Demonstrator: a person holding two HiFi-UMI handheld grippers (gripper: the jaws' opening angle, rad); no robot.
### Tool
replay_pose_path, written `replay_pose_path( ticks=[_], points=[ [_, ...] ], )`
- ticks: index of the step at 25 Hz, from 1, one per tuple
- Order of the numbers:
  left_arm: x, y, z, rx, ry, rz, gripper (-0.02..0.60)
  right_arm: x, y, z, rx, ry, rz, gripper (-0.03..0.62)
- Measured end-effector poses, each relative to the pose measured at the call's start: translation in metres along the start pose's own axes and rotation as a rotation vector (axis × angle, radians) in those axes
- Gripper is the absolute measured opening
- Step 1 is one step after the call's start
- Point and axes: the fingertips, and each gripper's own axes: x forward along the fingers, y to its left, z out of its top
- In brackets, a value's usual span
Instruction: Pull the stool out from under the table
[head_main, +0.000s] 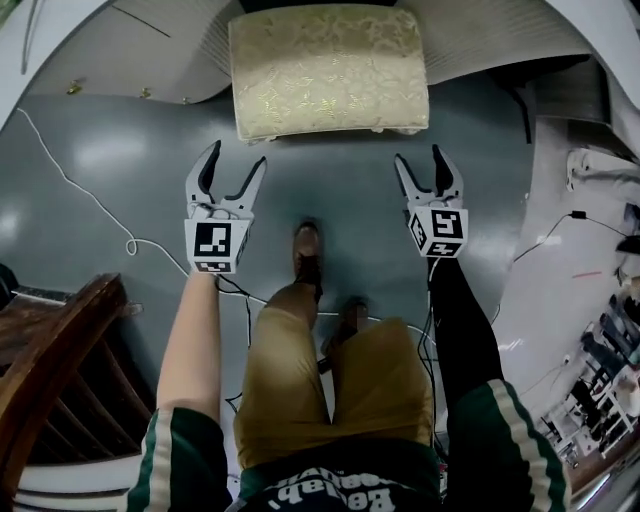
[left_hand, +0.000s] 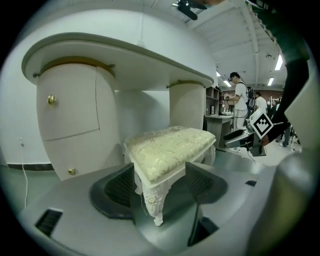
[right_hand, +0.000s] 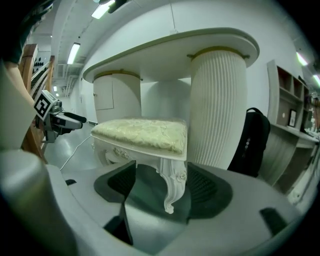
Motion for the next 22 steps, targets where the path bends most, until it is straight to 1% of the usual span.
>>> replay_pose_path(
  ticks=[3, 7, 8, 10, 13, 14, 17, 22],
  points=[
    [0.018, 0.0, -0.03, -0.003, 0.041, -0.006, 0.325, 0.018, -0.007, -0.019, 0.002, 0.015, 0.0, 0.334],
    [0.042, 0.016, -0.056, -0.02, 0.082, 0.038, 0.325, 0.043, -0.016, -0.03, -0.003, 0.021, 0.007, 0.335],
    [0.049, 0.019, -0.061, -0.022, 0.094, 0.037, 0.325, 0.049, -0.019, -0.03, -0.005, 0.02, 0.009, 0.338],
    [0.065, 0.017, -0.069, -0.019, 0.12, 0.012, 0.327, 0.061, -0.025, -0.028, -0.014, 0.018, 0.018, 0.342],
    [0.083, 0.011, -0.075, -0.006, 0.142, -0.044, 0.328, 0.078, -0.026, -0.021, -0.034, 0.014, 0.048, 0.348],
    [0.086, 0.01, -0.075, -0.007, 0.142, -0.051, 0.328, 0.08, -0.025, -0.019, -0.047, 0.013, 0.057, 0.317],
    [0.085, 0.013, -0.074, -0.009, 0.141, -0.04, 0.325, 0.081, -0.023, -0.018, -0.091, 0.018, 0.06, 0.278],
    [0.083, 0.011, -0.074, 0.002, 0.164, -0.037, 0.31, 0.076, -0.024, -0.018, -0.113, 0.044, 0.044, 0.262]
  ],
)
